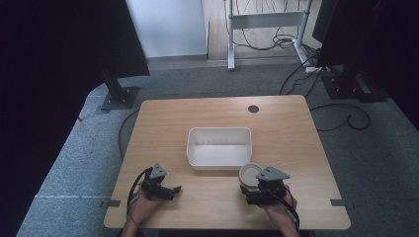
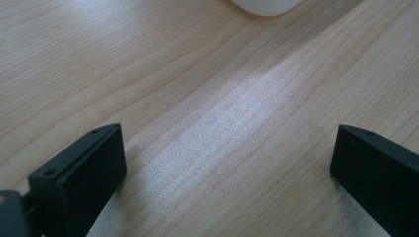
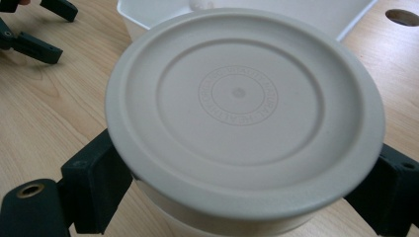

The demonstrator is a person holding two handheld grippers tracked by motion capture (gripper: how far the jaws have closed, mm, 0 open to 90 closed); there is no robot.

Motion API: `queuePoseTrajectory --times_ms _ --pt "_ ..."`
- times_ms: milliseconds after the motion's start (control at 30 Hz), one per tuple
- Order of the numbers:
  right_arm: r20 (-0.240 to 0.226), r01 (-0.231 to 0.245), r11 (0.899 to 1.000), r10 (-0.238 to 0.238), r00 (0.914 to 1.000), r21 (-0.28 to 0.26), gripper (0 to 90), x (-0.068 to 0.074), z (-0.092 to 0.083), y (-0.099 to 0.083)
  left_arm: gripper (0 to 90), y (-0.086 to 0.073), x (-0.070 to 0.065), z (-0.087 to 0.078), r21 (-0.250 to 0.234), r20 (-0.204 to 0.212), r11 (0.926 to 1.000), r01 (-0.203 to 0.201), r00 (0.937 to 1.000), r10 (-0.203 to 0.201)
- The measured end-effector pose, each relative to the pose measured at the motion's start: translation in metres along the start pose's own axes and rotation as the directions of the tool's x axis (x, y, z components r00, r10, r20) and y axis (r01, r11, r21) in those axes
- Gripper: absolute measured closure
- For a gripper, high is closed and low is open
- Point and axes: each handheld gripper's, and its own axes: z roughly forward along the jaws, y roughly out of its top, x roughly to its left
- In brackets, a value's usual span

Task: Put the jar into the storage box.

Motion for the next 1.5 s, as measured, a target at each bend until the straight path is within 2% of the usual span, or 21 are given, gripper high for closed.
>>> queuePoseTrajectory --times_ms 1000,1500 --pt "-0.044 0.017 1.000 -0.019 0.9989 -0.026 9.4 0.011 0.023 0.032 0.6 0.000 0.000 0.000 -0.003 0.000 1.0000 0.004 1.0000 -0.004" --pt "-0.041 0.025 0.999 -0.027 0.9988 -0.032 9.4 0.012 0.044 0.055 0.6 0.000 0.000 0.000 -0.003 0.001 1.0000 0.003 1.0000 -0.003"
